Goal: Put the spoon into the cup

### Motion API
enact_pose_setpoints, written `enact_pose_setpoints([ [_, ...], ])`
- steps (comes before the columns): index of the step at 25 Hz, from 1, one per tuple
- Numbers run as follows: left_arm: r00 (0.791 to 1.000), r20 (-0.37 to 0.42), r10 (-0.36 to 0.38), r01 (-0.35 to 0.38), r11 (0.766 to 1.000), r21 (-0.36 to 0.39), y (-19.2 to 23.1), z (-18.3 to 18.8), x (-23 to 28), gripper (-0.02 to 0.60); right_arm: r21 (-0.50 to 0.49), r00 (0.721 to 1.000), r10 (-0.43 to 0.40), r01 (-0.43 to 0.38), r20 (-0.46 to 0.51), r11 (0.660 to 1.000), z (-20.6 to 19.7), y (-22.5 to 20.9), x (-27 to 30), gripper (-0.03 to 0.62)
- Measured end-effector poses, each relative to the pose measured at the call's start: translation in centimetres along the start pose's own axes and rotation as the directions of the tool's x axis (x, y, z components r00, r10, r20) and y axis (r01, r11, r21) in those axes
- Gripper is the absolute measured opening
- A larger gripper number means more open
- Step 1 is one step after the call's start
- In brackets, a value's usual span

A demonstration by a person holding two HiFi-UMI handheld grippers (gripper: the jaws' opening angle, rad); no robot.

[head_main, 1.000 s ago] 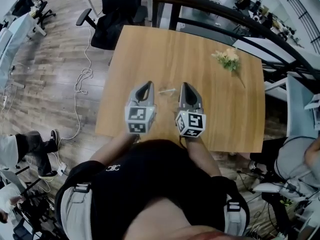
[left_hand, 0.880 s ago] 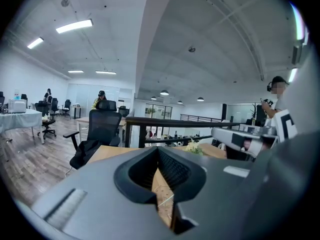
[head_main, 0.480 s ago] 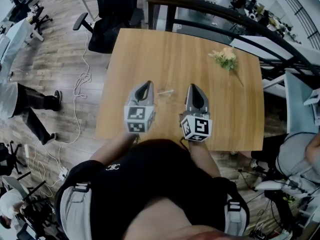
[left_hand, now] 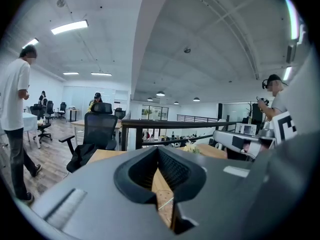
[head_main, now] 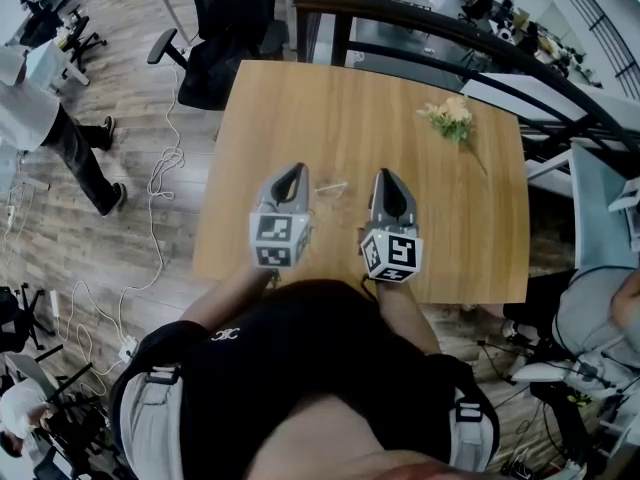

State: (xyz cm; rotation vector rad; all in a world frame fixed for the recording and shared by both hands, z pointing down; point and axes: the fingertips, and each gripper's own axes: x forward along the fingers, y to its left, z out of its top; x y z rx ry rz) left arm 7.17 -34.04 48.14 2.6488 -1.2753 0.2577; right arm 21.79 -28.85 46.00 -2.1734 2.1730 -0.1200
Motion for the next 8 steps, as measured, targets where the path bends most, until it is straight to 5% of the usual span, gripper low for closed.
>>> enact_pose_setpoints([
  [8,1.000,0.000,-0.005,0.005,1.000,-0.003,-0.27,-0.40,-0.05,0.012,0.015,1.000,0.013,-0.013,-0.021,1.000,-0.71,0.25,0.07,0.003],
])
